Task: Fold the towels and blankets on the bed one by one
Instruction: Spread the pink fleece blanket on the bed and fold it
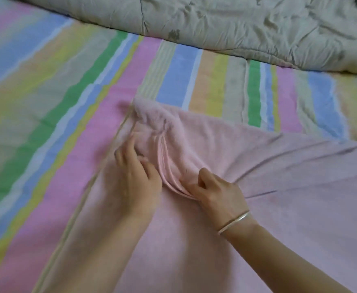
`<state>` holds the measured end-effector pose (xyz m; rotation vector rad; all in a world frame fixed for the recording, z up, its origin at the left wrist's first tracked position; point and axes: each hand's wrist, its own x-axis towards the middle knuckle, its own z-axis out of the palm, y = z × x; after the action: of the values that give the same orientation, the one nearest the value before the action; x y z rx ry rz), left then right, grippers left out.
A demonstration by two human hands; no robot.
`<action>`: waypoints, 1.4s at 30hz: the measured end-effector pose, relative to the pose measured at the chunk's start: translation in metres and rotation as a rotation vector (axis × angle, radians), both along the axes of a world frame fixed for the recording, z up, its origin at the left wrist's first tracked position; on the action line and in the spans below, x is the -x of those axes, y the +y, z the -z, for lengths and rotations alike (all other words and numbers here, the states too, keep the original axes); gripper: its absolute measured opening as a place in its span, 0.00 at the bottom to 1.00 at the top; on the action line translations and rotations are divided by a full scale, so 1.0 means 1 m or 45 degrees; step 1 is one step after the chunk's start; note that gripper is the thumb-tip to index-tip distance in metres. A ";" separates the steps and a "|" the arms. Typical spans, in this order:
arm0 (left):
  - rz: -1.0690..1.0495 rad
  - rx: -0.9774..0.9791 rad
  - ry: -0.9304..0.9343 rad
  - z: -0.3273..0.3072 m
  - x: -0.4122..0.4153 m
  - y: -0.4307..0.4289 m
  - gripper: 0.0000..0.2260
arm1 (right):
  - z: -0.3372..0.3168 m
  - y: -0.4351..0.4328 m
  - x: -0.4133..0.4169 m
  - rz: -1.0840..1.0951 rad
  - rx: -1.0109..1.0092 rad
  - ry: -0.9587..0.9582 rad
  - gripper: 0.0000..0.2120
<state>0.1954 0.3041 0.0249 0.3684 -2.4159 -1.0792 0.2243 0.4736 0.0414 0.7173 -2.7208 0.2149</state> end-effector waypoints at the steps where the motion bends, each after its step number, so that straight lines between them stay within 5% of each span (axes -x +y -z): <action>1: -0.009 -0.167 -0.036 -0.001 -0.016 -0.007 0.19 | -0.001 -0.009 -0.014 0.024 0.018 -0.023 0.13; 6: 0.053 -0.782 -0.569 -0.020 -0.058 -0.041 0.23 | 0.005 -0.043 -0.074 0.097 0.008 -0.063 0.17; 10: 0.035 -1.098 -0.698 -0.050 -0.048 -0.043 0.07 | 0.009 -0.040 -0.092 0.208 0.008 -0.147 0.17; 11: 0.022 -1.068 -0.749 -0.049 -0.045 -0.045 0.10 | 0.007 -0.036 -0.098 0.243 0.071 -0.177 0.16; 14: -0.058 -0.795 -0.829 -0.045 -0.027 -0.043 0.29 | -0.010 -0.024 -0.119 0.512 0.508 -0.317 0.10; 16: -0.137 -0.441 -0.815 -0.048 -0.014 -0.041 0.28 | -0.019 -0.011 -0.126 0.968 0.851 -0.514 0.04; 18: -0.160 -0.356 -0.811 -0.050 -0.009 -0.044 0.21 | -0.020 0.005 -0.124 1.389 1.349 -0.917 0.08; 21: -0.208 -0.714 -0.815 -0.037 -0.020 -0.059 0.22 | -0.023 0.020 -0.110 1.513 2.145 -1.354 0.14; 25: -0.277 -1.187 -0.850 -0.026 -0.059 -0.092 0.08 | -0.024 0.027 -0.092 1.384 2.577 -1.350 0.12; 28: -0.178 -1.273 -0.931 -0.039 -0.080 -0.118 0.04 | -0.023 0.024 -0.088 1.420 2.526 -1.298 0.06; 34: 0.117 -1.058 -1.205 -0.064 -0.113 -0.137 0.06 | -0.028 0.023 -0.120 1.599 2.369 -1.073 0.20; 42: 0.044 -1.040 -1.137 -0.058 -0.151 -0.148 0.08 | -0.026 0.013 -0.183 1.631 2.219 -1.220 0.21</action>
<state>0.3468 0.1556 0.0824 1.3034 -2.5017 -2.2640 0.4076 0.4865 0.0676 -1.7278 -1.6460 2.3043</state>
